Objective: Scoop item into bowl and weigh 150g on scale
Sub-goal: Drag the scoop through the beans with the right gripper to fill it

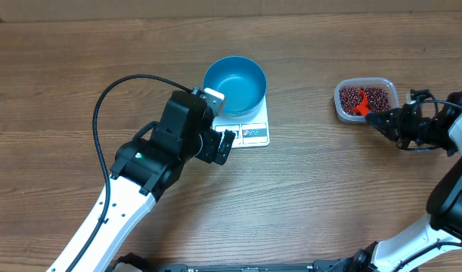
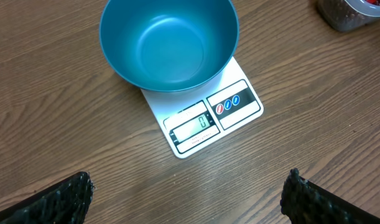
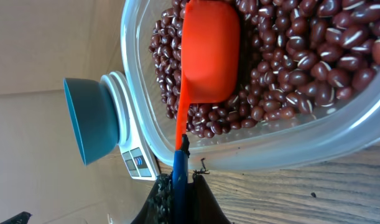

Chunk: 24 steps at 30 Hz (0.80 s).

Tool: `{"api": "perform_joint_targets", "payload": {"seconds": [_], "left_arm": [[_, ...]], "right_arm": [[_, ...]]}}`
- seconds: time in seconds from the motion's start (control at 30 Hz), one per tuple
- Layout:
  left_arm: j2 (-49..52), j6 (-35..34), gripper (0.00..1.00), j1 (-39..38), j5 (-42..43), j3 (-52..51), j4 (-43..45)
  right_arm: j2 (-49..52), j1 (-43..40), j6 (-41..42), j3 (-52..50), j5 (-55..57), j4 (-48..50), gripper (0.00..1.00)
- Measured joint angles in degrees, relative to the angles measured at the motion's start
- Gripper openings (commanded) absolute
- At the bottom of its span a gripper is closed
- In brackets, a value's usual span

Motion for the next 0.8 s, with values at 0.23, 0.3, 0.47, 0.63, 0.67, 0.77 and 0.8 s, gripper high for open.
{"api": "perform_joint_targets", "payload": {"seconds": [0.23,0.3,0.47,0.63,0.67,0.77,0.8], "left_arm": [[0.00,0.00,1.00,0.00,0.00,0.00,0.02],[0.00,0.00,0.99,0.00,0.02,0.00,0.00],[0.00,0.00,0.99,0.00,0.00,0.00,0.00],[0.00,0.00,1.00,0.00,0.00,0.00,0.00],[0.00,0.00,1.00,0.00,0.02,0.00,0.00],[0.00,0.00,1.00,0.00,0.02,0.00,0.00],[0.00,0.00,1.00,0.00,0.00,0.00,0.00]], "right_arm": [[0.52,-0.76,0.02,0.00,-1.99,0.68,0.04],[0.96,-1.53,0.02,0.00,-2.62,0.68,0.04],[1.51,-3.69,-0.07,-0.04,-4.00,0.48,0.04],[1.53,-5.62,-0.66,-0.04,-6.56,-0.13,0.04],[1.53,-5.81,-0.74,-0.07,-7.04,-0.17,0.04],[1.53,-6.01,-1.46,-0.07,-8.20,-0.66,0.04],[1.55,-6.01,-1.66,-0.07,-8.63,-0.92,0.04]]}}
